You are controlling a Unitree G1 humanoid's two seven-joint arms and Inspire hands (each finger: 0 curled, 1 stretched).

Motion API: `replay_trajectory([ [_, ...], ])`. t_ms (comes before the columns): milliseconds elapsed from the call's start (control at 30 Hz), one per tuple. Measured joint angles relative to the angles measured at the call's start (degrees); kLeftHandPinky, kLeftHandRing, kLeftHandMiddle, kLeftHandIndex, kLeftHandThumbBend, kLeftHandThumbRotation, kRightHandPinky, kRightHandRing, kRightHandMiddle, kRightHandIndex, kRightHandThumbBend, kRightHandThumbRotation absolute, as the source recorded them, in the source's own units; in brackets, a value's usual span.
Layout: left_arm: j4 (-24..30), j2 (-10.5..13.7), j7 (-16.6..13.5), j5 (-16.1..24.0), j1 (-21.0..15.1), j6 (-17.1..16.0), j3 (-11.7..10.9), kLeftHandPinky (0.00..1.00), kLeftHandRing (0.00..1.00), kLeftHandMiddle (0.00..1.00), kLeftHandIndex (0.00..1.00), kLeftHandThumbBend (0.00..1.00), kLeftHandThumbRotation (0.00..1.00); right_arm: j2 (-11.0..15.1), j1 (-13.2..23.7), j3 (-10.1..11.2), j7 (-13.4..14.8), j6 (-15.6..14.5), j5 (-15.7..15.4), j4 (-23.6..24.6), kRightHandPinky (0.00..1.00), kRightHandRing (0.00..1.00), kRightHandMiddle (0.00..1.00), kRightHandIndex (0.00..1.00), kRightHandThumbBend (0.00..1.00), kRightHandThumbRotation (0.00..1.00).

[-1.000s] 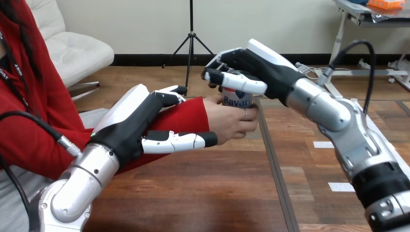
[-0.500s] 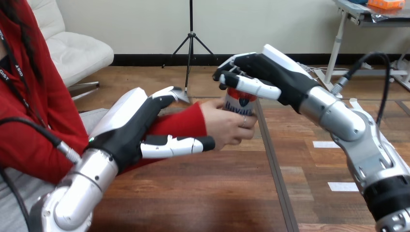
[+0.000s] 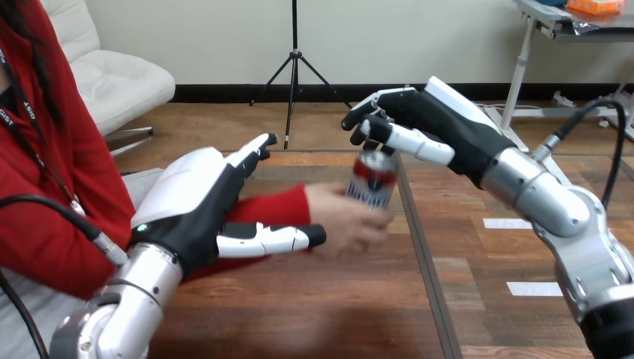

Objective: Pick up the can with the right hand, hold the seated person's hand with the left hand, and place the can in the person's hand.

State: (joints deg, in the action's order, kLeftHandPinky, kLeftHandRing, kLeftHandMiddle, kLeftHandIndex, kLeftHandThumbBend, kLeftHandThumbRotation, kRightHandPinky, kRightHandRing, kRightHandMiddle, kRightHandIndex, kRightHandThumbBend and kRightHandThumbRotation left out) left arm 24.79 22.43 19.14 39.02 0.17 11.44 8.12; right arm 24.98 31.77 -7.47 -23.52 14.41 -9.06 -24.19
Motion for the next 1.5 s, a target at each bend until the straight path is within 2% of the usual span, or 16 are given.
replay_trajectory([
  [133, 0.01, 0.0, 0.06, 1.97, 0.15, 0.05, 0.52, 0.76, 0.95, 0.94, 0.92, 0.98, 0.82, 0.0, -1.56, 0.67, -0.21, 0.1, 1.33, 1.89, 0.52, 0.59, 0.63, 0.65, 0.99, 1.0],
  [167, 0.02, 0.0, 0.11, 2.25, 0.16, 0.09, 0.57, 0.78, 0.96, 0.95, 0.9, 0.95, 0.86, 0.0, -1.88, 0.77, -0.25, 0.12, 1.67, 2.24, 0.52, 0.59, 0.63, 0.65, 0.99, 1.0],
  [467, 0.1, -0.01, 0.27, 4.44, 0.15, 0.25, 1.09, 0.84, 1.0, 0.99, 0.84, 0.84, 0.98, -0.02, -4.77, 1.54, -0.46, 0.96, 4.56, 6.09, 0.51, 0.57, 0.61, 0.63, 1.0, 1.0],
  [733, 0.07, -0.04, 0.32, 4.54, 0.09, 0.26, 1.79, 0.92, 1.0, 1.0, 0.83, 0.81, 1.0, -0.05, -6.68, 2.1, -0.66, 1.94, 7.05, 9.39, 0.53, 0.57, 0.6, 0.63, 1.0, 1.0],
  [967, -0.14, -0.49, 0.22, 3.92, -0.04, 0.21, 2.18, 0.93, 1.0, 1.0, 0.86, 0.79, 1.0, -0.09, -7.92, 2.8, -1.6, 2.08, 9.64, 12.07, 0.54, 0.57, 0.61, 0.63, 1.0, 1.0],
  [1167, -0.88, -2.35, -1.35, -1.9, -0.03, -0.61, 1.41, 0.86, 1.0, 1.0, 0.93, 0.78, 1.0, -0.16, -9.62, 3.81, -1.93, 2.1, 12.38, 15.16, 0.55, 0.59, 0.63, 0.66, 1.0, 1.0],
  [1333, -1.76, -4.9, -2.46, -10.39, 0.12, -2.64, -0.28, 0.84, 1.0, 1.0, 0.98, 0.79, 1.0, -0.5, -11.48, 4.68, -1.9, 2.78, 14.5, 17.9, 0.57, 0.61, 0.66, 0.68, 0.99, 1.0],
  [1433, -2.4, -6.47, -3.23, -15.65, 0.35, -4.63, -1.25, 0.84, 1.0, 1.0, 0.99, 0.83, 1.0, -1.11, -13.17, 5.5, -1.86, 3.79, 16.31, 19.64, 0.59, 0.65, 0.7, 0.71, 0.97, 1.0],
  [1500, -2.8, -7.38, -3.74, -19.01, 0.62, -6.3, -1.91, 0.86, 1.0, 1.0, 0.99, 0.81, 1.0, -1.7, -14.49, 6.09, -1.75, 4.79, 17.62, 20.76, 0.6, 0.66, 0.72, 0.73, 0.96, 1.0],
])
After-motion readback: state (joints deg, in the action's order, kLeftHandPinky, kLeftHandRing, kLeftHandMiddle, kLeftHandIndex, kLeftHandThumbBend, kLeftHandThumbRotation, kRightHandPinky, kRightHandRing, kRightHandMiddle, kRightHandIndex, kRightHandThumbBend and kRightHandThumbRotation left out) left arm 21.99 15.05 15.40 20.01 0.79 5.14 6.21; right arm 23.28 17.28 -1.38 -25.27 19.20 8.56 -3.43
